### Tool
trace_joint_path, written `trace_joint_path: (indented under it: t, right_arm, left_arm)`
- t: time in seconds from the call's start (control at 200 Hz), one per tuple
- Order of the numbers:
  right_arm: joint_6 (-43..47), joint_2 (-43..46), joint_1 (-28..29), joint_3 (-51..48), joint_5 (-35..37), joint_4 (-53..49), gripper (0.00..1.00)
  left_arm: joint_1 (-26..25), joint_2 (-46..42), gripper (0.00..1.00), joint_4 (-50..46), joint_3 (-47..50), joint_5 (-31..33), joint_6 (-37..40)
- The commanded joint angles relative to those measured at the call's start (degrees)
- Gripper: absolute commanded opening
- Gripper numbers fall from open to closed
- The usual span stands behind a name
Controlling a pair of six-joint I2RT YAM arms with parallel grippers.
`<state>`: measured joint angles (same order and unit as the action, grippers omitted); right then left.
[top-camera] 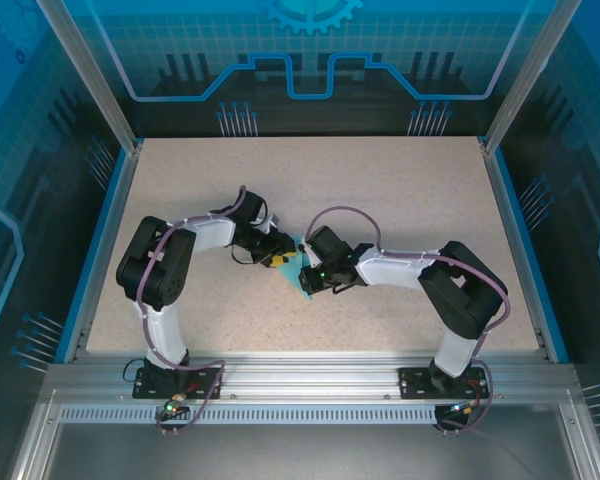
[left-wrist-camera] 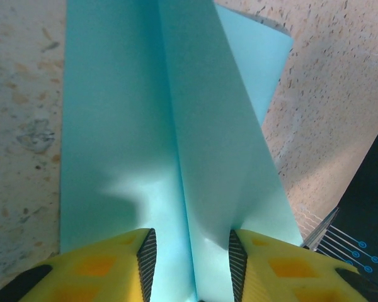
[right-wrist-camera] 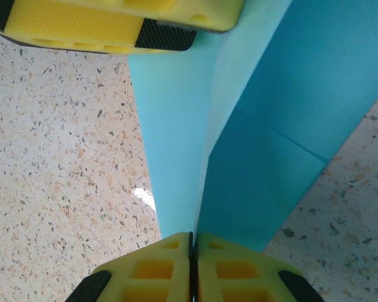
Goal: Fold a paper plane with a square sheet of paper (fold left side to right side)
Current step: Fourth fold the wing at the center of the table.
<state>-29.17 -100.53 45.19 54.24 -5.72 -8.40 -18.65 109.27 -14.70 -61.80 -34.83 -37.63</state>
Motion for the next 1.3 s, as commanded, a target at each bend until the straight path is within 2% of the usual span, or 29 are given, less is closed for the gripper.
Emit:
trace_joint_path:
  t: [0.0,0.81,1.296]
  right_arm:
    - [-0.74,-1.03,-0.92,-0.32,-1.73,0.27,0.11]
    - [-0.28,-1.57,-1.23,0.21,-2.72,-0.31,0.14]
    - [0.60,3.09,-2.83,-0.04,-5.23,-0.30,0.28]
  left_arm:
    - [-0.50,1.33,0.39,-0.71,-1.92,-0.99,-0.91]
    - [-0.74,4.54,0.42,-3.02,-2.36,0.82,0.15]
    - [-0.87,4.72,0.42,-3.83,-2.80,1.21,0.54]
